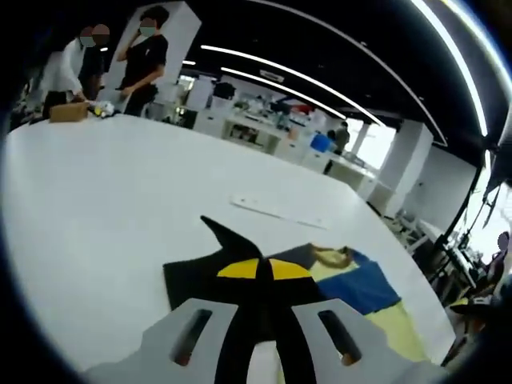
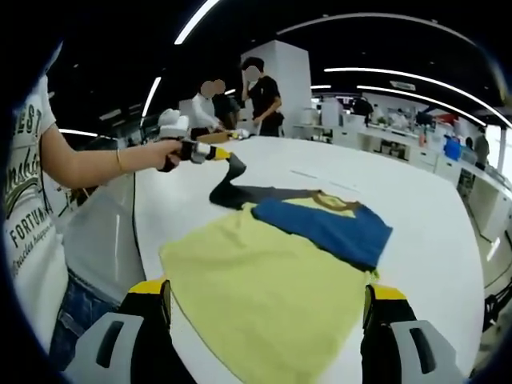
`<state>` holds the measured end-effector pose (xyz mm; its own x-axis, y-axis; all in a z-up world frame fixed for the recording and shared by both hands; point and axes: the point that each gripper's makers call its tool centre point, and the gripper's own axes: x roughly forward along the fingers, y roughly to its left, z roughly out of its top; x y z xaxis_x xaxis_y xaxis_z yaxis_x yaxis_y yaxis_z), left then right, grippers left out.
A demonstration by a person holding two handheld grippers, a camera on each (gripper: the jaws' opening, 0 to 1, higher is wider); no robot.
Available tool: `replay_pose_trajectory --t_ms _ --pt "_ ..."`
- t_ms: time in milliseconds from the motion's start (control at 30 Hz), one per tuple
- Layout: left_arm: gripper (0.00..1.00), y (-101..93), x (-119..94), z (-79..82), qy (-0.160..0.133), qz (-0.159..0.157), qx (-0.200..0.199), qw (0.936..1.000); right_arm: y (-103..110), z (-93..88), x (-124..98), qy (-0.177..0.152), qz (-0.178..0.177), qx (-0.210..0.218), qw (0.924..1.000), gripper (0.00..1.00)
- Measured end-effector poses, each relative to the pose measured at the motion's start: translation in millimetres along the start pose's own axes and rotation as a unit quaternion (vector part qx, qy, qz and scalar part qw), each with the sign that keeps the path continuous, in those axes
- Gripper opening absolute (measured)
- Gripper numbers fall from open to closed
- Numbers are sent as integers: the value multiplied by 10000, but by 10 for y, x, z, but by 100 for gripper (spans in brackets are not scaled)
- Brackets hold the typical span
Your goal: Fold the garment on the visible template until the final outline fits inside the template.
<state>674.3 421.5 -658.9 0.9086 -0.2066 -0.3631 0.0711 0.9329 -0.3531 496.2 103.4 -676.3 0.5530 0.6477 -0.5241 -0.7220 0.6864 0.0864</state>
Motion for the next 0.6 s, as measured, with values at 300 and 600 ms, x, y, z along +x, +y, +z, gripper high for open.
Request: replay_pose_trajectory --t_ms 300,600 --pt "0 -283 88 -15 34 -272 92 9996 1 -28 -7 28 31 -5 10000 99" --pt "0 -509 169 -7 32 -493 72 9988 -4 -59 -15 44 27 25 10000 99"
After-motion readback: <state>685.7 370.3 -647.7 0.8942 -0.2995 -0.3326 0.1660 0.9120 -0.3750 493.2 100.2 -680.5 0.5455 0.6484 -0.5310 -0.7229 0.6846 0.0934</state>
